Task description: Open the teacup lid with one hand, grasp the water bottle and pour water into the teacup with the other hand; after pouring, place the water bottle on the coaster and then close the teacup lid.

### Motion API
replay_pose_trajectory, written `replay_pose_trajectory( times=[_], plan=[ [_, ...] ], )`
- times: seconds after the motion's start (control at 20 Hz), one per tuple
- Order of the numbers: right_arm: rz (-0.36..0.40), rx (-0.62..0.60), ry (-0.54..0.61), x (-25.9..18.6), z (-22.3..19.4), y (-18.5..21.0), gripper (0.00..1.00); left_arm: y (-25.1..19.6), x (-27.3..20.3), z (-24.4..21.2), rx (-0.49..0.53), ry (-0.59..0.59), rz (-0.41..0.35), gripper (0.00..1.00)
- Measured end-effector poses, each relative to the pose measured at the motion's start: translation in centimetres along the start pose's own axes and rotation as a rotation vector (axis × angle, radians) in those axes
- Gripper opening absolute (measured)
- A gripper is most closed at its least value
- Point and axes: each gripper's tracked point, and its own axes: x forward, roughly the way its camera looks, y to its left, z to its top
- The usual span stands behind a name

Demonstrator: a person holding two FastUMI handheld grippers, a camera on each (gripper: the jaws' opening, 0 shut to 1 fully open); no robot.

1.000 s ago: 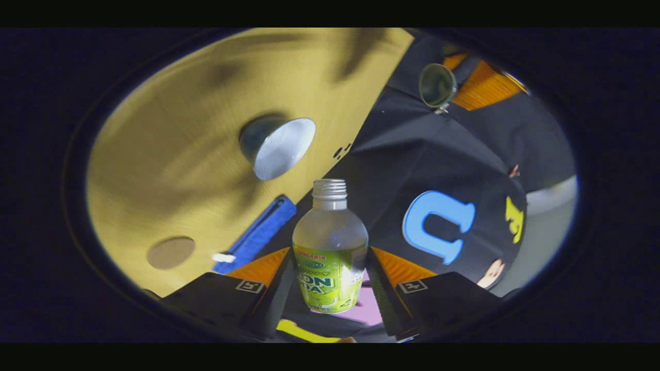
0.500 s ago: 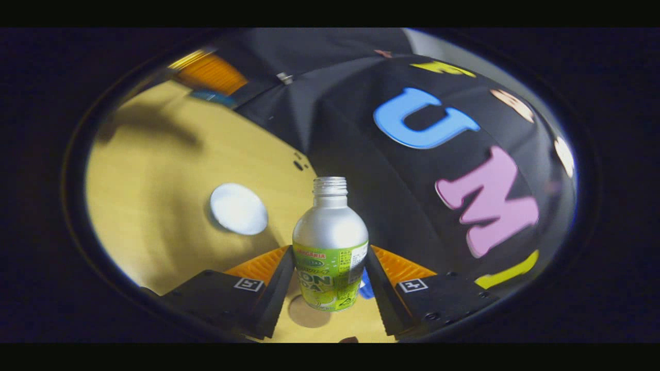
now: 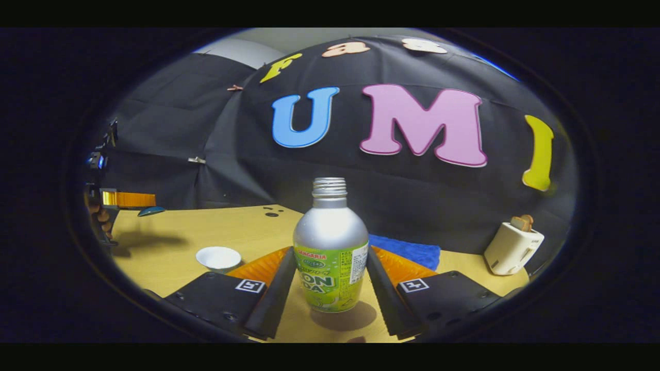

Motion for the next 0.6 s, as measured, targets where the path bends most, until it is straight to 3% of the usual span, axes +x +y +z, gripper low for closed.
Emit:
replay_pose_trajectory(
  times=[0.4,0.6],
  plan=[
    [-0.033,0.183,0.000,0.6,-1.8,-0.7,0.79,-0.1,0.6,-1.2,-0.023,0.031,-0.012,0.32],
    [-0.026,0.195,0.003,0.7,-2.2,-0.5,0.78,0.2,0.6,-1.2,-0.020,0.033,-0.006,0.32]
  ],
)
